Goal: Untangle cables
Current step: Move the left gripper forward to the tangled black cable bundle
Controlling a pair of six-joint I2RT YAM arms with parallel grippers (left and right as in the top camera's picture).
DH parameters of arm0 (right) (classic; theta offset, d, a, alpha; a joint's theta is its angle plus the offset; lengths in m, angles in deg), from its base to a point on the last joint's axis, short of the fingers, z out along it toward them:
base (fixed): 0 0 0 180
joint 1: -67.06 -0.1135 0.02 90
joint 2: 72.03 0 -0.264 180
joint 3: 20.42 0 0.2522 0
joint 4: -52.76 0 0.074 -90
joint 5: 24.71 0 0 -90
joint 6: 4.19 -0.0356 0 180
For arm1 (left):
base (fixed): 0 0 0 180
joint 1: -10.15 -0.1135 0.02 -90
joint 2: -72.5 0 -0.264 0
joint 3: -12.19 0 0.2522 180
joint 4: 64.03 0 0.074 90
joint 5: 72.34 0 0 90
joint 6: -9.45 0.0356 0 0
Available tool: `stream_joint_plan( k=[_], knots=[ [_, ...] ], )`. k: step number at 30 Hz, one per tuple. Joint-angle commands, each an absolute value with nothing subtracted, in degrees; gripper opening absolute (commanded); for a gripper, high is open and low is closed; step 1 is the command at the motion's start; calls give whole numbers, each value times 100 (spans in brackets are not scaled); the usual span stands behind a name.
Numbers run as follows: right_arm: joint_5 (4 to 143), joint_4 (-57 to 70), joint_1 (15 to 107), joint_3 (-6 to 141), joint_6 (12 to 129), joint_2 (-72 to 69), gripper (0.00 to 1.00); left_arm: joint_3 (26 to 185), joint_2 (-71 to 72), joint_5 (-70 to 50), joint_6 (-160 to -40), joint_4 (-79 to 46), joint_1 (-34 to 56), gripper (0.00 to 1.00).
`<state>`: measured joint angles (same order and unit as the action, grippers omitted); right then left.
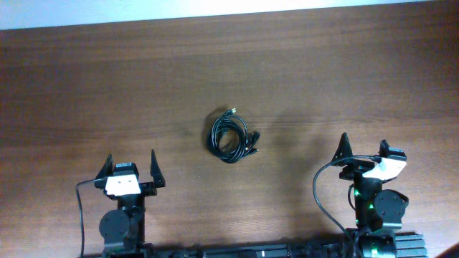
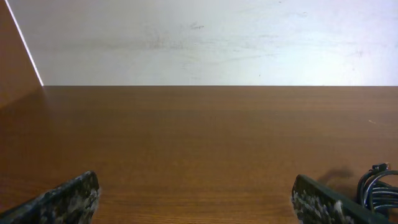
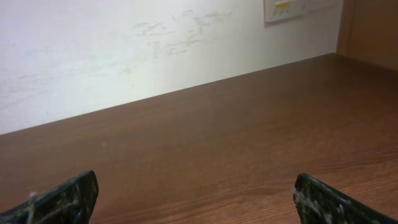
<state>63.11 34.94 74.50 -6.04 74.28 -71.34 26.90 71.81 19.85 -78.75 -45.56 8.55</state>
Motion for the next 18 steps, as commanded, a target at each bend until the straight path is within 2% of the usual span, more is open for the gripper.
stream_joint_plan(
  k=[1,15,18],
  knots=[
    [6161,3466,7420,-634,7487,-7182,99,2646,7220,2027,-7785,-4569,877,99],
    [6161,3466,7420,-634,7487,-7182,99,2649,7210,2309,-7700,-4739,877,99],
    [6161,3466,7420,-634,7487,-7182,99,2649,7210,1939,-7726,-4683,890,99]
  ],
)
